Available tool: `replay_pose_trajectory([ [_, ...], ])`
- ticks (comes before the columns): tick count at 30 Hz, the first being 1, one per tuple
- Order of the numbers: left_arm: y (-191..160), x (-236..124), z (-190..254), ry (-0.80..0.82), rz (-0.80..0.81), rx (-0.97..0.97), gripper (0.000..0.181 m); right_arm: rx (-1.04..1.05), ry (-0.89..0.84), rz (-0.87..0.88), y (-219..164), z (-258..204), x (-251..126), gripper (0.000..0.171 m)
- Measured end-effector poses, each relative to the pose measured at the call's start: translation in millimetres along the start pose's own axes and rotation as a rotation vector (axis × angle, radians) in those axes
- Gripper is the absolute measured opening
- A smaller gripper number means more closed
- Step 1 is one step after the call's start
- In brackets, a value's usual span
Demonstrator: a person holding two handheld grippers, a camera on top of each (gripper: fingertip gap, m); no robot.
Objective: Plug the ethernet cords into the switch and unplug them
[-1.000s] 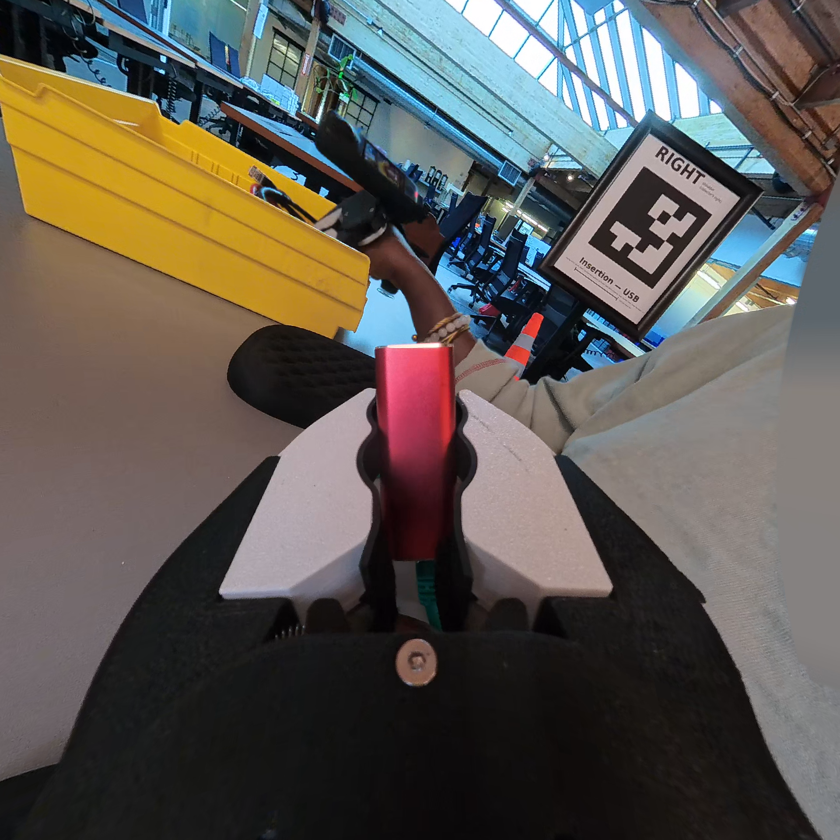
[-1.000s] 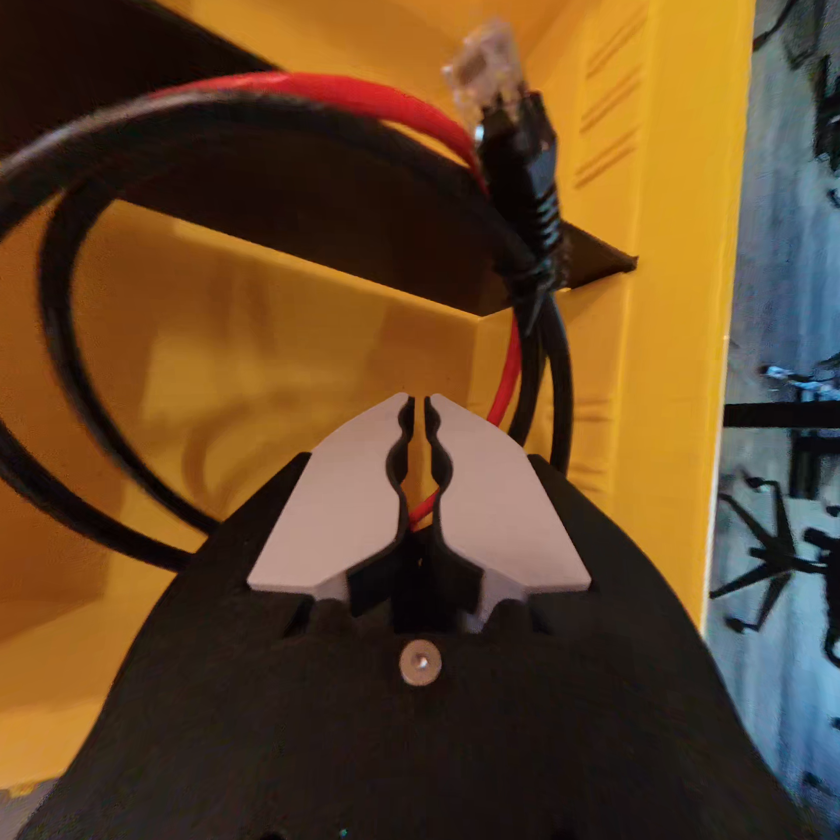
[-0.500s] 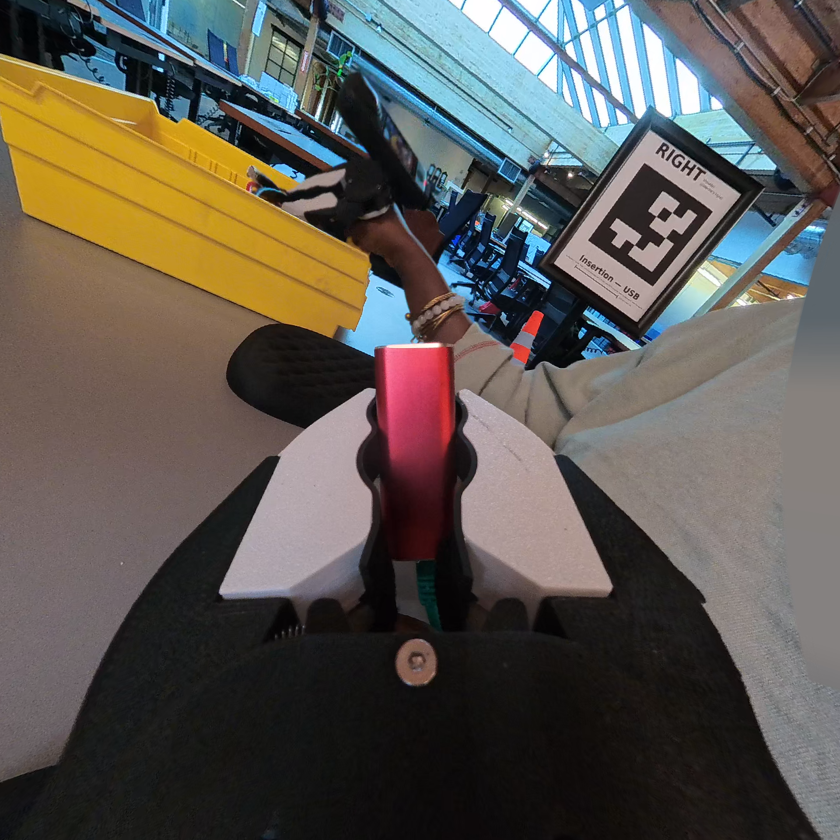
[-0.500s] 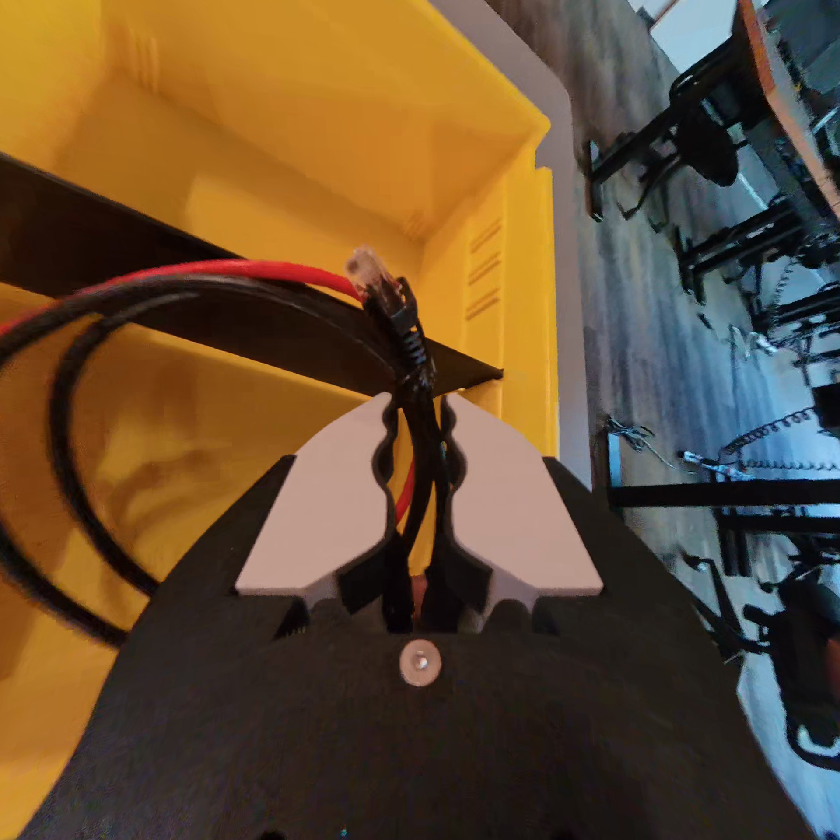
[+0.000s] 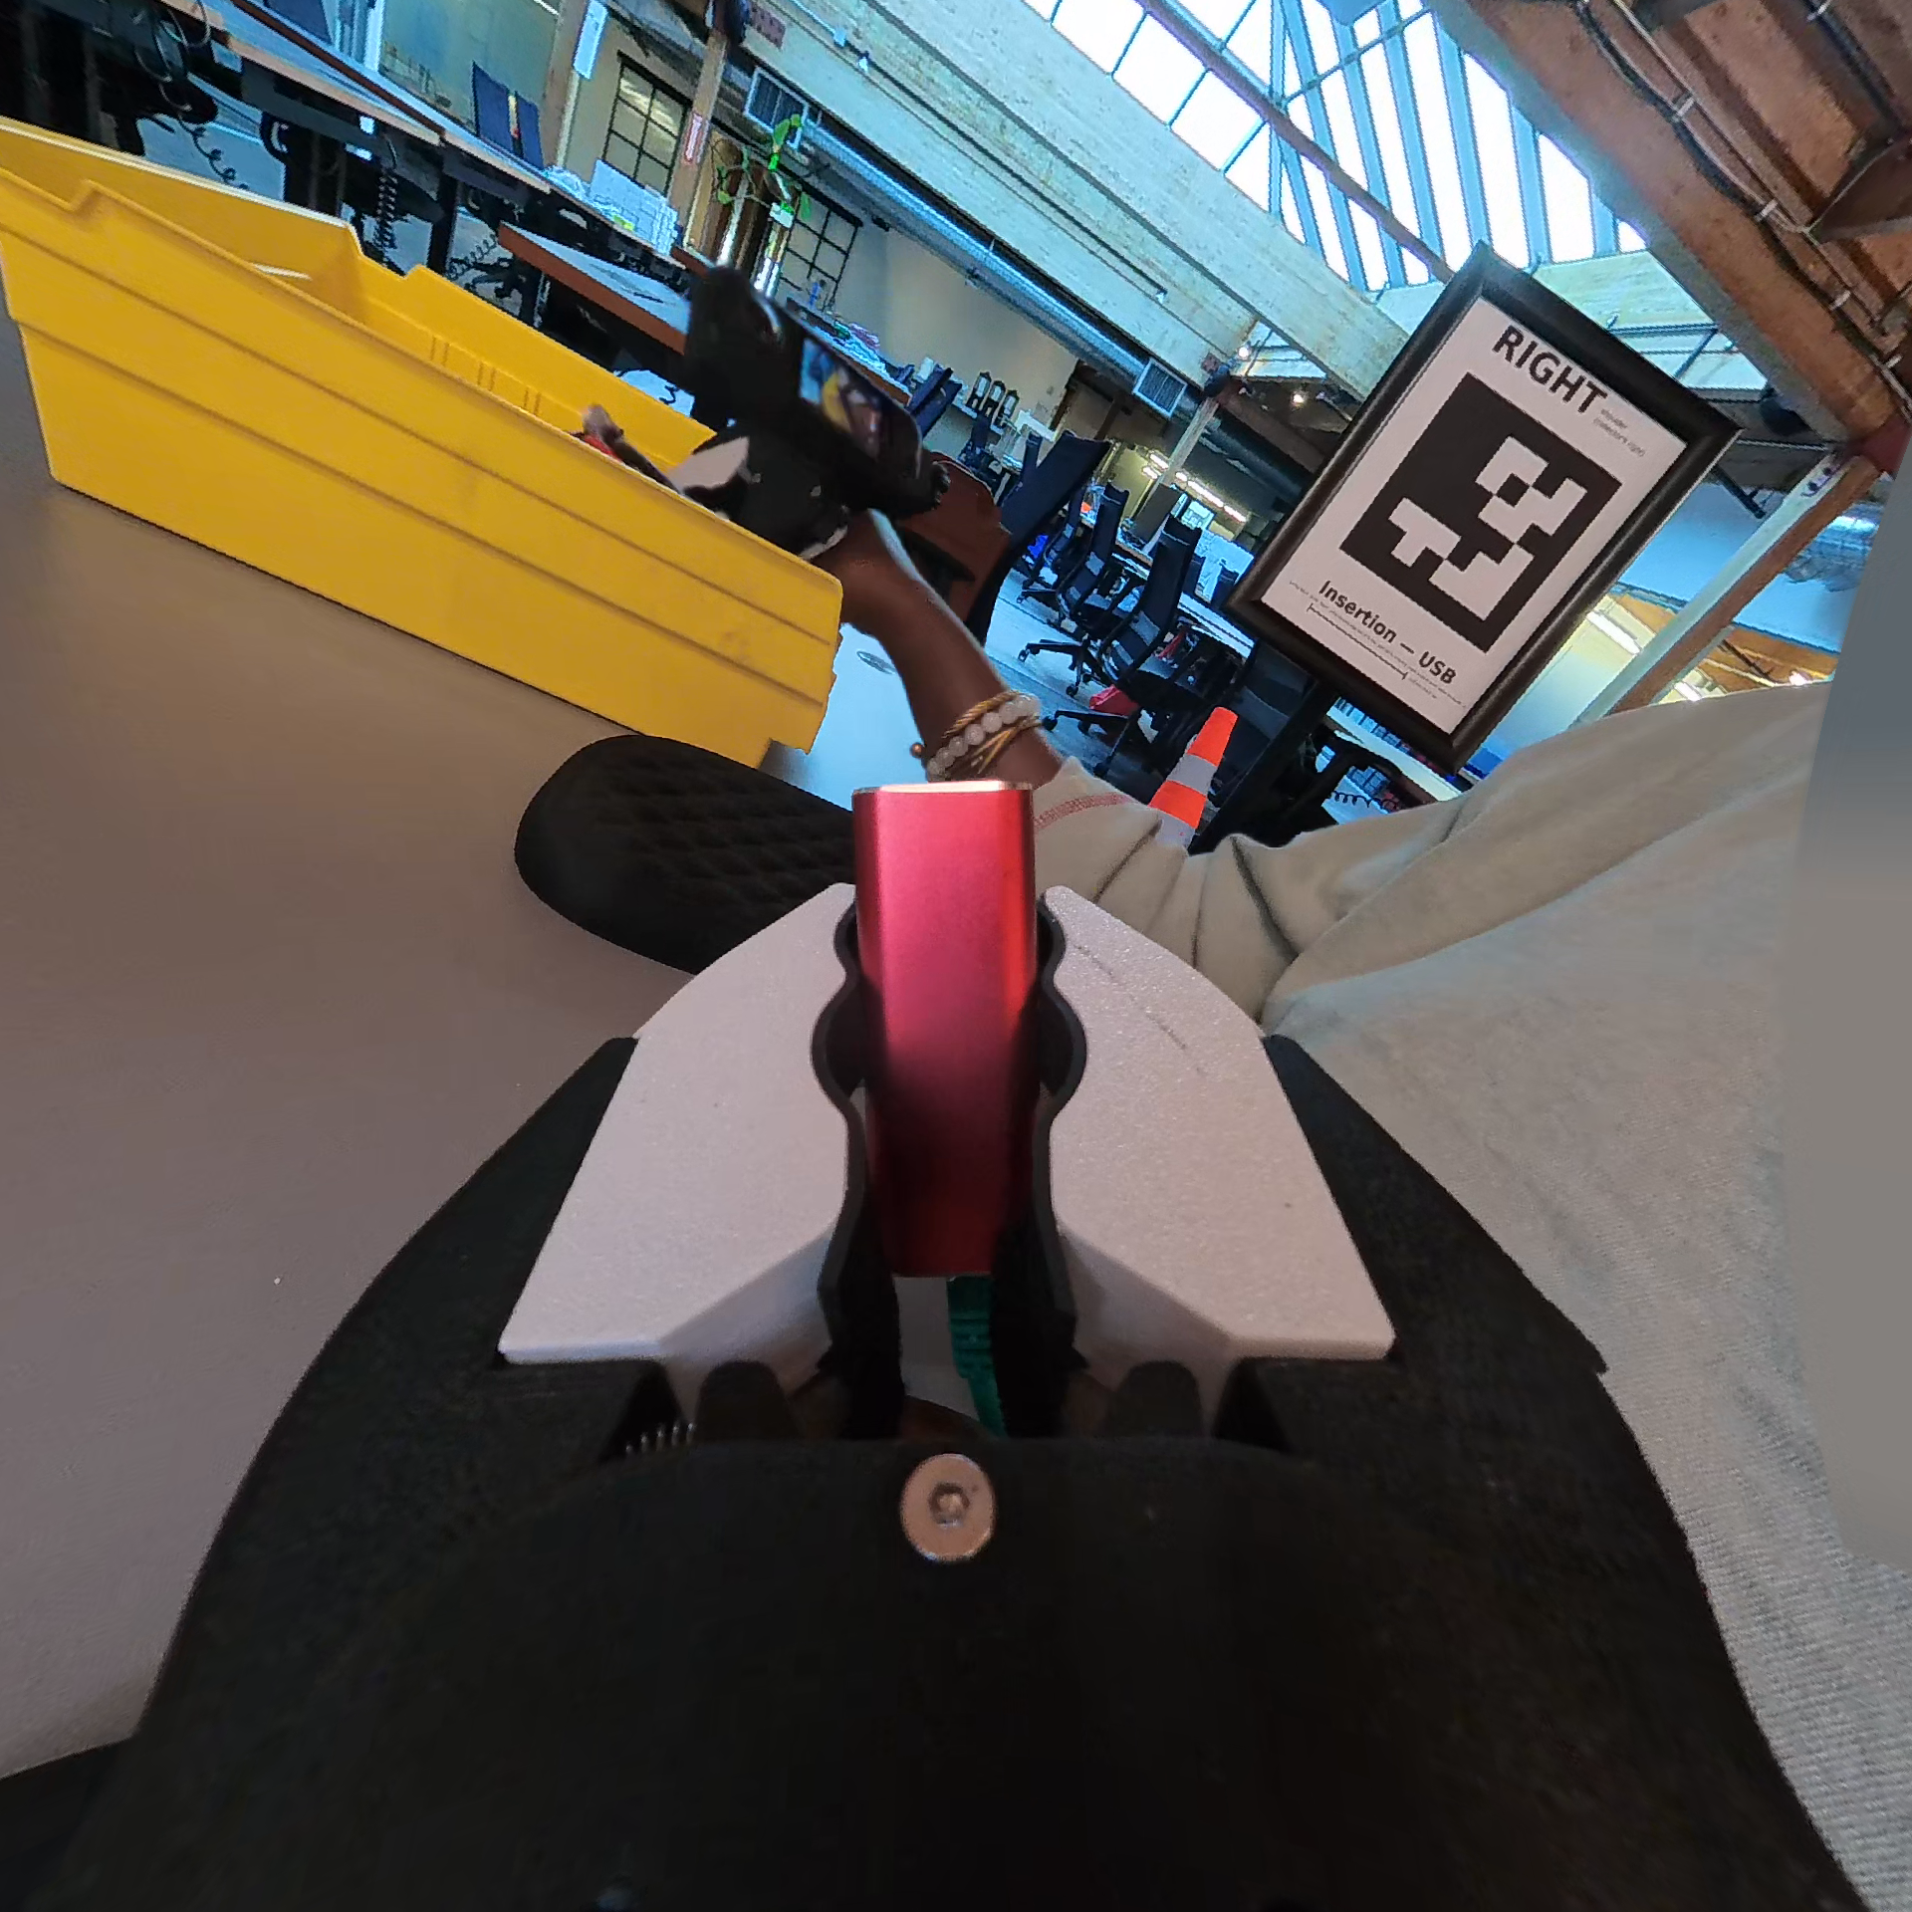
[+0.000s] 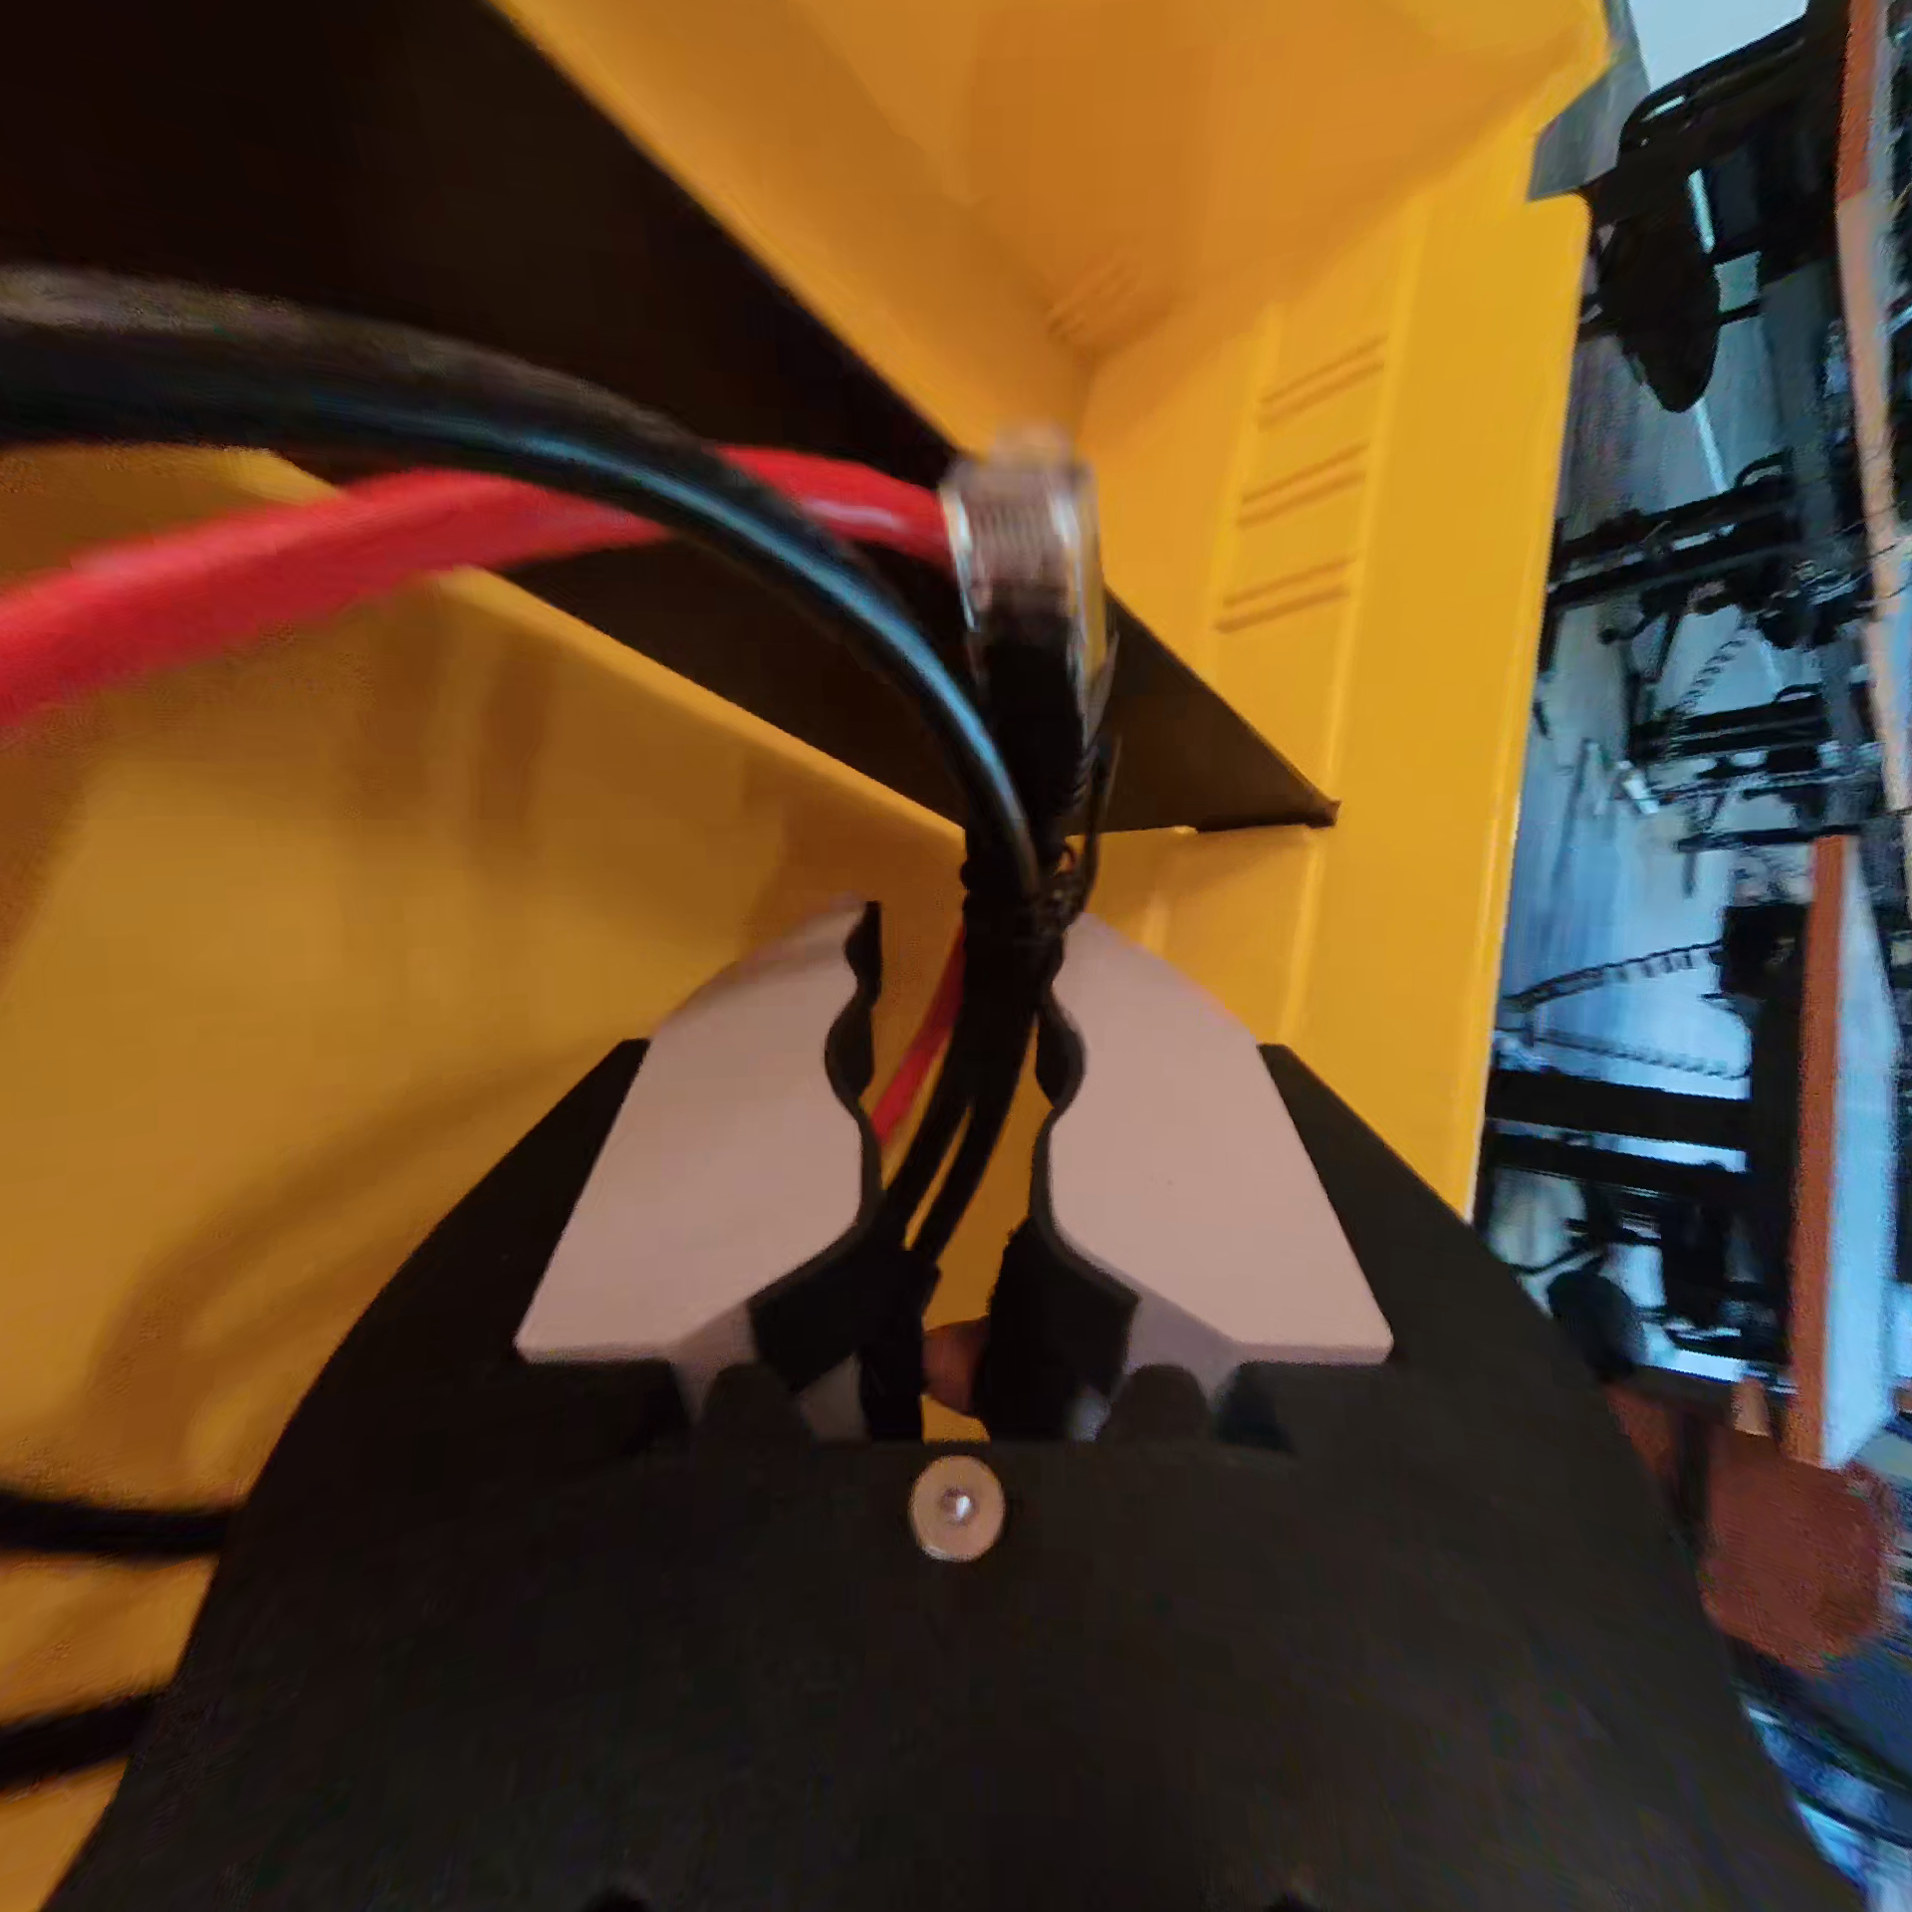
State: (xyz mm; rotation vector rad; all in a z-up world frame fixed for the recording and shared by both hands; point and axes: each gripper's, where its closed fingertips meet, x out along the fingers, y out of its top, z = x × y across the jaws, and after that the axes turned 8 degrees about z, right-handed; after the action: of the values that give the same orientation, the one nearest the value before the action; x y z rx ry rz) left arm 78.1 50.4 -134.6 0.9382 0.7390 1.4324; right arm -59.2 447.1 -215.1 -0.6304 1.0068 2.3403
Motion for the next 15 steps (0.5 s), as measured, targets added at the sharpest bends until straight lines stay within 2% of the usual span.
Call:
replay_pose_trajectory([
  [6,0.1,0.1,-0.1,0.001,0.001,0.001,0.028,0.151,-0.015,0.045,5.9,11.5,-33.6,0.046],
  [9,0.2,0.1,0.0,0.001,0.002,0.004,0.028,0.229,-0.031,0.169,28.5,12.0,-62.4,0.048],
  [12,0.5,0.0,0.2,0.0,0.005,0.003,0.028,0.333,0.069,0.448,77.7,-8.5,-106.1,0.047],
  [15,0.4,0.2,0.5,-0.001,0.004,0.007,0.028,0.413,0.424,0.877,148.2,-60.1,-181.1,0.052],
])
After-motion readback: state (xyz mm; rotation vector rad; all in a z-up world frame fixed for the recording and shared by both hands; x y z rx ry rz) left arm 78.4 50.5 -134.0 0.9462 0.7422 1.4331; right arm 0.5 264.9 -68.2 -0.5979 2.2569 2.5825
